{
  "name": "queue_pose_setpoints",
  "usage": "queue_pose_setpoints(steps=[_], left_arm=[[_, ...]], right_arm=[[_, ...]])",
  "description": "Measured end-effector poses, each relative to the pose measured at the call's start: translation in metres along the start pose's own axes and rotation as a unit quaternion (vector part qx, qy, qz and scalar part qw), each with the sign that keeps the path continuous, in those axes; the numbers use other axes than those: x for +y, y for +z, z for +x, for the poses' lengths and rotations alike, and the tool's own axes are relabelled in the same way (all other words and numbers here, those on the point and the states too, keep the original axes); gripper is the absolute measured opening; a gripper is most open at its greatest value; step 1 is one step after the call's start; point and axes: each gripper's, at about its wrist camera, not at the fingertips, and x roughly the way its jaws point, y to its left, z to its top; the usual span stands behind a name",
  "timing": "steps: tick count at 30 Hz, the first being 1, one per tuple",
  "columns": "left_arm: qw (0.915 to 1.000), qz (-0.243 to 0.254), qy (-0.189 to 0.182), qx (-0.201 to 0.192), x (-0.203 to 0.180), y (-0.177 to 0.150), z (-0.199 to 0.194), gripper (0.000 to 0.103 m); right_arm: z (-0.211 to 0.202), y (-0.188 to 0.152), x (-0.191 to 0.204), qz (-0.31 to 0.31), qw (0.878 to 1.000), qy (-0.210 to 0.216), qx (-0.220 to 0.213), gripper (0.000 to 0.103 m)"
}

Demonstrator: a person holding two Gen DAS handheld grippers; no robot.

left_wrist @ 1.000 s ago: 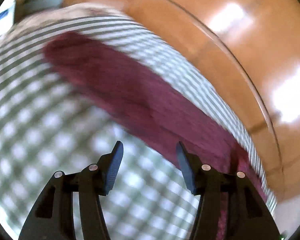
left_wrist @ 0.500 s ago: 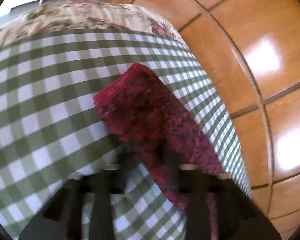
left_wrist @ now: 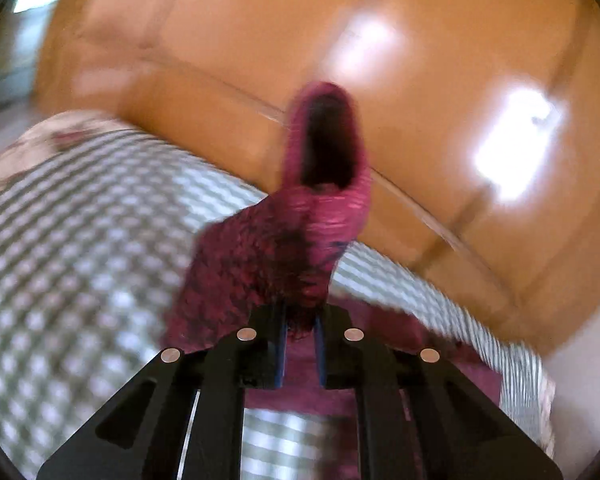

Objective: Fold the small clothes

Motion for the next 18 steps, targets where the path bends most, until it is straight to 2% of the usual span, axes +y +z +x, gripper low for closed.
queue_pose_setpoints(steps=[2,5,7,9,11,13,14,16,18], left_arm=[[0.9985,0.045,-0.013,0.027,-0.037,-0.021,0.016,0.010],[0.9937,0.075,-0.031,0.077,-0.075,-0.053,0.044,0.010],[0.9890,0.100,-0.029,0.106,-0.095,-0.074,0.065,0.010],[0.9832,0.117,-0.034,0.136,-0.110,-0.094,0.079,0.017],[0.9779,0.135,-0.027,0.157,-0.115,-0.108,0.088,0.047],[0.9759,0.150,-0.034,0.155,-0.120,-0.116,0.080,0.059],[0.9755,0.156,-0.038,0.150,-0.120,-0.116,0.075,0.070],[0.9759,0.160,-0.050,0.140,-0.118,-0.117,0.058,0.081],[0.9766,0.158,-0.058,0.134,-0.114,-0.115,0.045,0.081]], right_arm=[[-0.001,0.000,-0.001,0.003,1.000,0.004,-0.001,0.098],[-0.001,0.000,-0.003,0.006,1.000,0.007,-0.002,0.098],[-0.002,0.000,-0.003,0.009,1.000,0.010,-0.003,0.098],[-0.002,0.001,-0.004,0.012,1.000,0.013,0.000,0.098],[-0.003,0.003,-0.005,0.015,1.000,0.018,0.003,0.098],[-0.008,0.008,-0.011,0.030,0.999,0.033,0.005,0.093],[-0.011,0.012,-0.016,0.045,0.998,0.048,0.006,0.091],[-0.015,0.021,-0.019,0.066,0.995,0.075,0.007,0.084],[-0.022,0.037,-0.017,0.085,0.990,0.115,0.001,0.082]])
